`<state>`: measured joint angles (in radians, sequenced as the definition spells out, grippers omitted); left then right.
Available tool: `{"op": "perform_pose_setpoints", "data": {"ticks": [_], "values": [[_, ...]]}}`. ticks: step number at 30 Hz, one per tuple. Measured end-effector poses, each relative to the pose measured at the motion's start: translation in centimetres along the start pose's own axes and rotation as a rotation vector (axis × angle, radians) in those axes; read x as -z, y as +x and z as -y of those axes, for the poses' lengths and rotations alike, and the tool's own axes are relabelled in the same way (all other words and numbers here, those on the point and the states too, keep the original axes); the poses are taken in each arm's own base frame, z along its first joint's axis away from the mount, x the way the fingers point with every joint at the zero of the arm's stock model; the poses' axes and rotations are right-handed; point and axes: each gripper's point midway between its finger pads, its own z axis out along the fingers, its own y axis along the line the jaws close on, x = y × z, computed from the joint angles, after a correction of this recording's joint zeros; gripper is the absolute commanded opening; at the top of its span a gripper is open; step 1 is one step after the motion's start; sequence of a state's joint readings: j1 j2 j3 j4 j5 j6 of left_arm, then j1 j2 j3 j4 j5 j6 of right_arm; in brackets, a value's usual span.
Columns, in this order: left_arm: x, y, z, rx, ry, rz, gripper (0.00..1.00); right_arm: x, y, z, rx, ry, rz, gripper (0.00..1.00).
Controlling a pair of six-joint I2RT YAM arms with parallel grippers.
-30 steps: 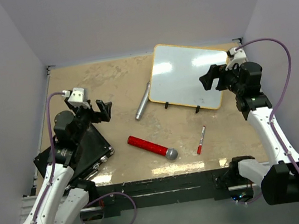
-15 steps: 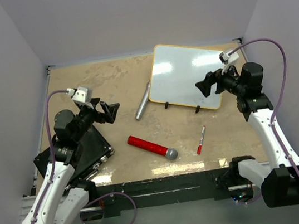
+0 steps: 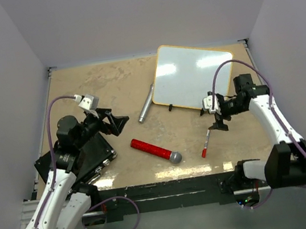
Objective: Write a sentence on the whiteboard
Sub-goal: Pick up the whiteboard marker from the center of the board.
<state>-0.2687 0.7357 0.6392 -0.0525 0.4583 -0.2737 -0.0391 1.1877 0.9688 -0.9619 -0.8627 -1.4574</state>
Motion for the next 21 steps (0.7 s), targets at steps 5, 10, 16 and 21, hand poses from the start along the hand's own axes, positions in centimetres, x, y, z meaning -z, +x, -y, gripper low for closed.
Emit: {"op": "perform_pose_setpoints", "data": {"ticks": [5, 10, 16, 21], "values": [[0.2, 0.5, 0.0, 0.001, -0.001, -0.015, 1.00, -2.1, 2.1, -3.7, 0.076, -0.237, 0.001, 0.92], [0.1, 0.9, -0.1, 0.005, -0.003, -0.025, 1.00, -4.6, 2.7, -6.9, 0.197, -0.392, -0.059, 0.86], [0.1, 1.0, -0.1, 0.005, -0.003, -0.027, 1.00, -6.2, 4.9, -7.9, 0.260, -0.440, -0.185, 0.71], [0.2, 1.0, -0.1, 0.005, -0.001, -0.026, 1.00, -6.9, 7.2, -7.2, 0.275, -0.429, -0.280, 0.57]]}}
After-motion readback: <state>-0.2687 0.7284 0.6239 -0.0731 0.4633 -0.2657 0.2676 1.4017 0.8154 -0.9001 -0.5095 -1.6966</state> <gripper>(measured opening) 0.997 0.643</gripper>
